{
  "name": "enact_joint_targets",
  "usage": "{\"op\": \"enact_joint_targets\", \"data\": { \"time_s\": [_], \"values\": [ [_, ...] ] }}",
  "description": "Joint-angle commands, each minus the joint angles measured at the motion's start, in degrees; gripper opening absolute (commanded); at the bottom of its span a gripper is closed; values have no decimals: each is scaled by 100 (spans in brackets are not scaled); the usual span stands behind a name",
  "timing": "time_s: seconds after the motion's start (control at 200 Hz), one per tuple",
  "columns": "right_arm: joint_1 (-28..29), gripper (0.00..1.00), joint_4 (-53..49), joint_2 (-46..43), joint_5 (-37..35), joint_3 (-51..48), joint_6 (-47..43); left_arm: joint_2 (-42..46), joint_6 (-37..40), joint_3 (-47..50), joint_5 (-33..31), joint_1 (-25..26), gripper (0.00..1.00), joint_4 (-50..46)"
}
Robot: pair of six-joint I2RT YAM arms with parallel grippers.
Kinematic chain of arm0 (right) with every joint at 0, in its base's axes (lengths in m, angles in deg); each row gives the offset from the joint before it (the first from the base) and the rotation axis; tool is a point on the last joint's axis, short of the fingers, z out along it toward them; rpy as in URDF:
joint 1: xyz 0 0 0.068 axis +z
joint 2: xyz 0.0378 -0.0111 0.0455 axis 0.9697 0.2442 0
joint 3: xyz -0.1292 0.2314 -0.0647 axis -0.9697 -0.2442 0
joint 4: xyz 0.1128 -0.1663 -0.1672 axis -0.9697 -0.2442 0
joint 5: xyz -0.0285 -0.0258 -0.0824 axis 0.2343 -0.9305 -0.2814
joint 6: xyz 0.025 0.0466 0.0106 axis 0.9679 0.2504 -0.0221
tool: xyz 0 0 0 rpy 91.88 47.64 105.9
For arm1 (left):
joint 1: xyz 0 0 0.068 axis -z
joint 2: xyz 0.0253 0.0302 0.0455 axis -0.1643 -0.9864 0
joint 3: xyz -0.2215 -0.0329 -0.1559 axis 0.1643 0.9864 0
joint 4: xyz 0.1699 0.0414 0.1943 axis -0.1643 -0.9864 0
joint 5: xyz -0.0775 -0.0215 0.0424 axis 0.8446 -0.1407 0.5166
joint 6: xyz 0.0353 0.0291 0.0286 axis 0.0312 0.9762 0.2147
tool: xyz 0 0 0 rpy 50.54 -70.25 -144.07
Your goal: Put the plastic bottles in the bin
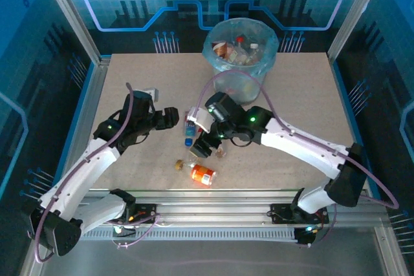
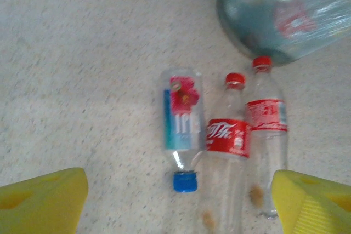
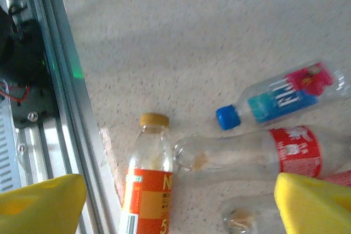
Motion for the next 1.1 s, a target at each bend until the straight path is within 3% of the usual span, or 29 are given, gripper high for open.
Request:
{"op": "enact_joint_targets", "data": {
  "time_s": [0.0,0.285,0.855,0.96,1.095],
  "values": [
    [316,88,-194,46,-57,-191,73,224,-397,195,-434,-65,90,-406],
    [951,88,-765,955,-518,14,4,1141,-522,509,-1162,-100,93,-573],
    [1371,92,-968,2132,-1779,-107,778,1233,-154,497,-795,-108,91,-314],
    [1370,89,-912,2321,-1747,-97,835,1239,-159,421,-714,-108,91,-298],
    [1433,78,-1083,2374,-1702,6,896,1235,-100,259,-778,-110,91,-410]
  ]
}}
